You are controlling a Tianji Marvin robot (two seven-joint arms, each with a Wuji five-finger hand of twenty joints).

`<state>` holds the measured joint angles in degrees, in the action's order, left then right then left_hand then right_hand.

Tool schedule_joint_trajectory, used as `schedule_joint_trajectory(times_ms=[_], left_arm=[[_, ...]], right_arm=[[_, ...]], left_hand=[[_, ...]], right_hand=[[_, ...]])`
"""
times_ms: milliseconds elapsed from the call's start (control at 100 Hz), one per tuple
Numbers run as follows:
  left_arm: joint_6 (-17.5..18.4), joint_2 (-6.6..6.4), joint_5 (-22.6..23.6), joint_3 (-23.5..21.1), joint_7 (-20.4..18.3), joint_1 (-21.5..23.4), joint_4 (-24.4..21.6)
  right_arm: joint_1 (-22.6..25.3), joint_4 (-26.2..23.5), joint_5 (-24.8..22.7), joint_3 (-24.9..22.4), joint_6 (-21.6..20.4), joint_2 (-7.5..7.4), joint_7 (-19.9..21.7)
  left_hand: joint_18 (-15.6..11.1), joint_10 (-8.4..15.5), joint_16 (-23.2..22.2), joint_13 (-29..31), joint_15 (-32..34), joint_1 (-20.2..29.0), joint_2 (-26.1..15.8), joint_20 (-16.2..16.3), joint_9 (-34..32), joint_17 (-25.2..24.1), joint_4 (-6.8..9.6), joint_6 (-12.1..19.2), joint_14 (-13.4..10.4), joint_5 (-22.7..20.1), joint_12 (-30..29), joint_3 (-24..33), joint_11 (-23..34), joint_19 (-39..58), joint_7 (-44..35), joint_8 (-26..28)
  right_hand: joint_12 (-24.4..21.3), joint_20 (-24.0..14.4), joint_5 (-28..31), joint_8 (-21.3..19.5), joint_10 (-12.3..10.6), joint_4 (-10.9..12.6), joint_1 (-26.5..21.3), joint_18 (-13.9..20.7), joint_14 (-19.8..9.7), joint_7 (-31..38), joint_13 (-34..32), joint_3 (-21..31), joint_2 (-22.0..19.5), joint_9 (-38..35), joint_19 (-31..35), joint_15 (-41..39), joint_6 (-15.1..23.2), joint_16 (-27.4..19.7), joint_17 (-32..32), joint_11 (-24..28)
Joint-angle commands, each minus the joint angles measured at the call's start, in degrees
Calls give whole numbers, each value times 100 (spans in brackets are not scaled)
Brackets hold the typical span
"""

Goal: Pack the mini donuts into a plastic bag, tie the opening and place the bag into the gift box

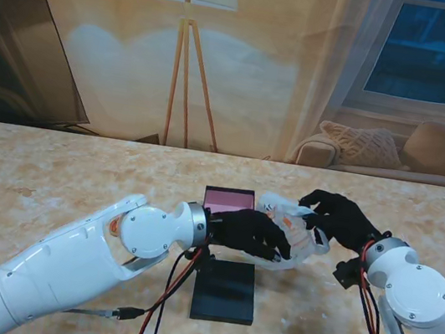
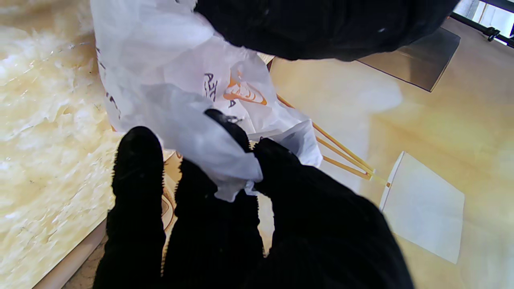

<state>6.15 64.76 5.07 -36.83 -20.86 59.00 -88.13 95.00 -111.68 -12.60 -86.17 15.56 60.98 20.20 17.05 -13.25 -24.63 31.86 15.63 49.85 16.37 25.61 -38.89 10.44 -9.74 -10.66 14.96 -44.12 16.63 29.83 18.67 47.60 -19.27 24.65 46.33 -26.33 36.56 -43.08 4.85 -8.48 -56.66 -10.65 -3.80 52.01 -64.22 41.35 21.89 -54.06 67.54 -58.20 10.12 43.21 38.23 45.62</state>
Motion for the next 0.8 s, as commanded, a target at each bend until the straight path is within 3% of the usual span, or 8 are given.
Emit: schedule_joint_trajectory(times_ms=[0,80,150,240,330,500,690,790], left_arm=[[-41,1,35,-5,-51,-67,4],[-60,-2,210,20,-15,-115,3],[-82,-11,336,42,-4,-156,-9],[-111,-18,554,74,42,-193,-37],[-91,-16,845,108,160,-221,-53],[-232,-38,1131,128,195,-228,-157],[-448,-51,1281,140,161,-283,-215],[-455,-60,1322,165,109,-364,-187]], right_arm=[[107,-79,72,-7,-3,12,112],[151,-115,101,-29,-9,14,108],[187,-146,96,-43,-25,20,79],[219,-173,102,-63,-45,20,80],[230,-176,112,-74,-54,20,83],[235,-212,188,-46,48,32,52],[227,-207,236,-25,97,30,74],[208,-196,290,5,141,37,63]], left_hand=[[-64,7,135,-206,-158,-213,-245,-105,259,-125,171,-36,-41,57,-96,63,-40,-105,220,-70],[-78,4,123,-236,-155,-279,-323,-91,341,-133,226,-55,11,107,-111,59,-83,-107,303,-92],[-83,18,-29,-201,-9,-380,-408,24,486,-101,381,-93,143,170,-124,78,-147,4,482,-195],[-24,291,-980,-142,698,-342,-508,639,789,-82,423,44,301,439,8,-153,-114,411,643,-313],[-96,482,-1458,-241,944,-318,-562,893,1011,-107,436,80,259,653,151,-263,-113,411,769,-404],[-43,469,-1620,-369,970,-275,-697,1040,1119,-186,445,84,403,768,16,-468,-287,394,839,-507],[-17,376,-1848,-587,1061,-162,-780,1231,963,-290,463,49,495,597,33,-709,-233,402,737,-481],[-27,485,-1787,-797,870,-144,-793,1223,965,-406,468,139,500,420,62,-787,-258,242,585,-374]], right_hand=[[131,-83,173,-108,-145,112,-62,18,-126,89,-41,24,-154,-48,155,-94,222,-5,-24,122],[147,-83,221,-84,-153,113,-61,18,-120,56,-27,23,-154,-32,142,-82,168,-15,-42,113],[153,-82,228,-67,-148,115,-66,18,-117,38,-12,27,-165,-21,134,-71,139,-20,-53,108],[150,-80,218,-55,-155,111,-62,28,-118,27,-8,20,-165,-14,128,-63,113,-25,-49,97],[152,-76,185,-25,-151,113,-60,20,-114,7,6,17,-178,-1,116,-49,25,-33,-59,95],[152,-70,145,6,-141,117,-67,20,-109,-3,20,14,-196,28,103,-34,-51,-41,-78,92],[147,-69,155,9,-149,117,-72,7,-88,6,43,1,-195,32,103,-29,-24,-43,-96,98],[141,-65,155,8,-149,118,-75,0,-79,9,55,-1,-196,36,96,-31,-19,-43,-120,96]])
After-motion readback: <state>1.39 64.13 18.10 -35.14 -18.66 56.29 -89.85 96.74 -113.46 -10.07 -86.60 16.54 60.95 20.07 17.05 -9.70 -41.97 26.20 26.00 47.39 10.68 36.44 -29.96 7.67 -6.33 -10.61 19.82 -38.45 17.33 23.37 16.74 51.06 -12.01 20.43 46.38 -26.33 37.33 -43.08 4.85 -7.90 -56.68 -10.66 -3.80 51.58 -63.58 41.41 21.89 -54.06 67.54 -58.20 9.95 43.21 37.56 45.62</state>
